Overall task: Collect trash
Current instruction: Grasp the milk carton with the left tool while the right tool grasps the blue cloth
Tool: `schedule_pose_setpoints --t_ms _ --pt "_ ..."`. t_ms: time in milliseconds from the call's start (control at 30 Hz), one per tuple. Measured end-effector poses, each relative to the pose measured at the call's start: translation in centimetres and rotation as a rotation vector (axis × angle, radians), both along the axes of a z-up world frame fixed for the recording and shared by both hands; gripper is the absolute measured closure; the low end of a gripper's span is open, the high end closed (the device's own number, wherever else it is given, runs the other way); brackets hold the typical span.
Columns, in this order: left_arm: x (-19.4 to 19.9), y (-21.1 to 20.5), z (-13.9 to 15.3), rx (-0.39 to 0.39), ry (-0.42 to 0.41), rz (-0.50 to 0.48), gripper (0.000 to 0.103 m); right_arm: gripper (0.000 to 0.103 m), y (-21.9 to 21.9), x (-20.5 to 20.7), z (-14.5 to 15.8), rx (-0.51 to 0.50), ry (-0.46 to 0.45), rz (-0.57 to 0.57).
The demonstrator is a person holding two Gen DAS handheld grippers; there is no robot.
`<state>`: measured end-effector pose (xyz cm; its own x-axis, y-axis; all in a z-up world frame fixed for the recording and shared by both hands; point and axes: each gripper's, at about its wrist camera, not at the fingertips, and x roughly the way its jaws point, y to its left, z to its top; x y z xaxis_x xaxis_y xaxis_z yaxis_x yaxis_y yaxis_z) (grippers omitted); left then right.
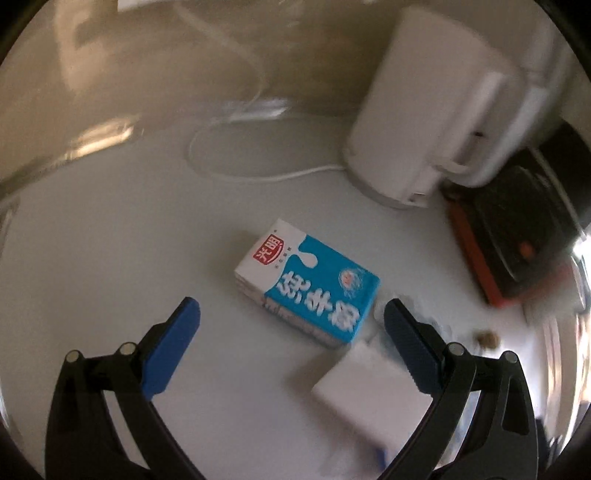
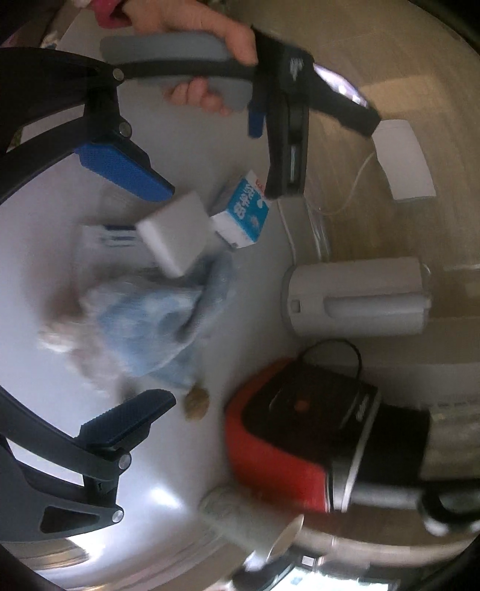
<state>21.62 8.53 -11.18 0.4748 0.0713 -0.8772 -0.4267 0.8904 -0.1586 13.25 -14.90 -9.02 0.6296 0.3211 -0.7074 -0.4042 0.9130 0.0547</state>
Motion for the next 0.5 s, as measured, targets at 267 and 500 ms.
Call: schedule_pose_setpoints --t_ms 267,500 --pt "4.5 0.8 -4.2 -0.074 0.135 0.259 0.008 0.002 -0.2 8.8 -3.7 0.012 0.172 0.183" --pt "5.7 0.0 -5.4 -0.128 0.136 0.371 0.007 0.002 1.4 12.1 -6.0 -0.031 0.245 0.3"
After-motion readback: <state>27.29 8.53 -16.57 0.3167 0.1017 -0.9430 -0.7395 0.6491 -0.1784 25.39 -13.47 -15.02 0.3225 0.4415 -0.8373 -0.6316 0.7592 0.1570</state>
